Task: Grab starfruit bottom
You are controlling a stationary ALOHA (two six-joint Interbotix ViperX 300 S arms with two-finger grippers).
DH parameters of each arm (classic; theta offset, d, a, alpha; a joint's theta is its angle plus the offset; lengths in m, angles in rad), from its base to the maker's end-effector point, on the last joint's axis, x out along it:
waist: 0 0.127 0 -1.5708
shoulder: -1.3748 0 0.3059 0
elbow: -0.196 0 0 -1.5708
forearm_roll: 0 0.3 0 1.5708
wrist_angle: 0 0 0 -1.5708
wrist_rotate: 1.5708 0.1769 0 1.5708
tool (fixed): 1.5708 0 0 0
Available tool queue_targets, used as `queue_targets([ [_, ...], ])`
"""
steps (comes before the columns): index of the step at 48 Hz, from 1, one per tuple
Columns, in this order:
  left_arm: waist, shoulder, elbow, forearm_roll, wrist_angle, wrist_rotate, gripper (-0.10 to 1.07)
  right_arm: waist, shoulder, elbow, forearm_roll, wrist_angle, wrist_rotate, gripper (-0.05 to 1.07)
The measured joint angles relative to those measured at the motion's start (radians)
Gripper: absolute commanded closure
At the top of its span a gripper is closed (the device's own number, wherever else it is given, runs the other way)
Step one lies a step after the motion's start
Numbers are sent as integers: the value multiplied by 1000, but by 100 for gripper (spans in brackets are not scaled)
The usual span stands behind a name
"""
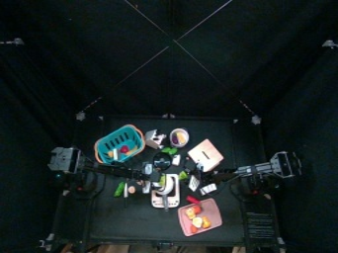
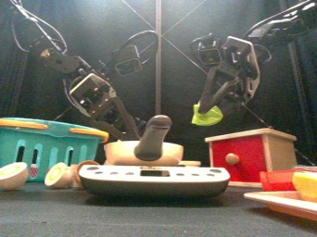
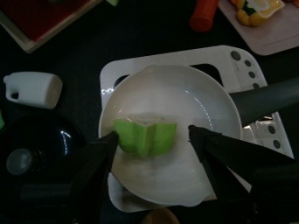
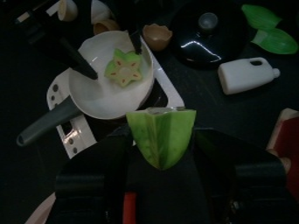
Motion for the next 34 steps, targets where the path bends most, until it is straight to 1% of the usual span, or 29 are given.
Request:
queue_targets([
  [24, -3, 37, -26, 46, 2, 2, -1, 2, 11, 0, 0, -20, 0, 43],
  [34, -3, 46, -29, 72, 21, 2, -1, 2, 21, 3, 0, -26, 0, 43],
])
